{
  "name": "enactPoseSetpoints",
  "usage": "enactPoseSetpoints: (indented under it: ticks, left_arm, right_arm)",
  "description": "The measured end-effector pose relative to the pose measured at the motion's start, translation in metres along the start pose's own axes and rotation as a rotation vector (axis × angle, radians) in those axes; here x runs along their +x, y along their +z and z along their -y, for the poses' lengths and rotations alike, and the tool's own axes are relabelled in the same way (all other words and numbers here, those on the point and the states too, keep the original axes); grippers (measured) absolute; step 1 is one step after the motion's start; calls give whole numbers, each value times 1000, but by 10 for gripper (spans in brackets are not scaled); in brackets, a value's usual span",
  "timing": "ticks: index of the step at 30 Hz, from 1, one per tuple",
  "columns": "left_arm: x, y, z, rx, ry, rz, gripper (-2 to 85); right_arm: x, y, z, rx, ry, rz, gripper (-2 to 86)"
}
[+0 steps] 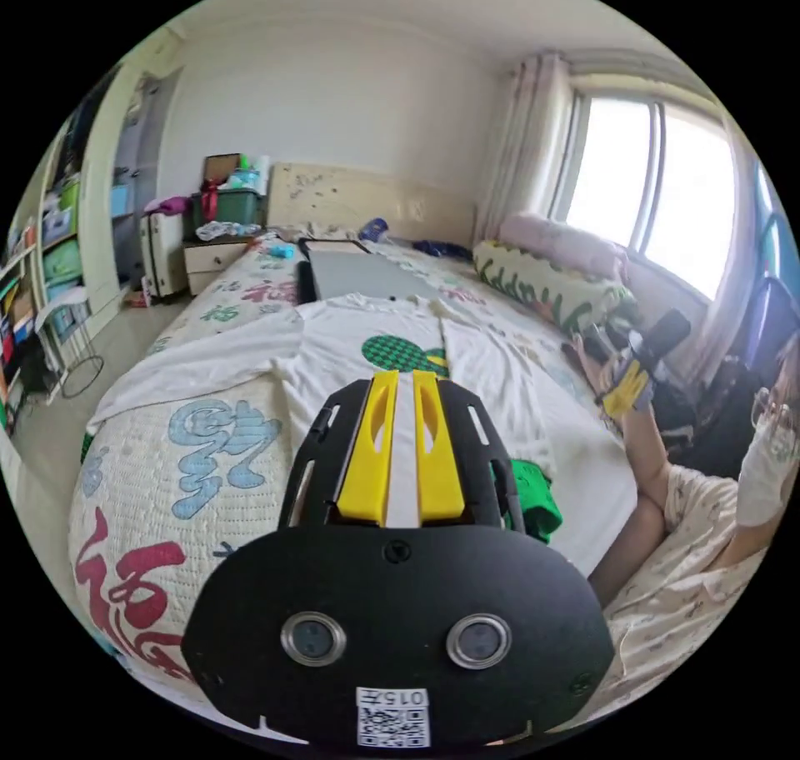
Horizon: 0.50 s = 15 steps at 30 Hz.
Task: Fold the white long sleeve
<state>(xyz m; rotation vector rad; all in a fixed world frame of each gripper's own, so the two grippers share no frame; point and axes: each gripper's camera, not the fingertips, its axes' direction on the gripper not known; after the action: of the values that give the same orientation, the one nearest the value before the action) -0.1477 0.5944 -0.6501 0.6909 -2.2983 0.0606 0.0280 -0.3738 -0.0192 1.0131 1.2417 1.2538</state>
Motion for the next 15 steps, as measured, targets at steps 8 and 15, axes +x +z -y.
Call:
enactPoseSetpoints:
  ticks: [8,15]
  left_arm:
    - [-202,-78,-135,370,-752,242,104]
    - [-285,-34,-186,348,-1085,192,147]
  right_arm:
    - [-35,-11,-18,250,90,-393,-10]
    - [-21,58,-24,64,102,-264,-10]
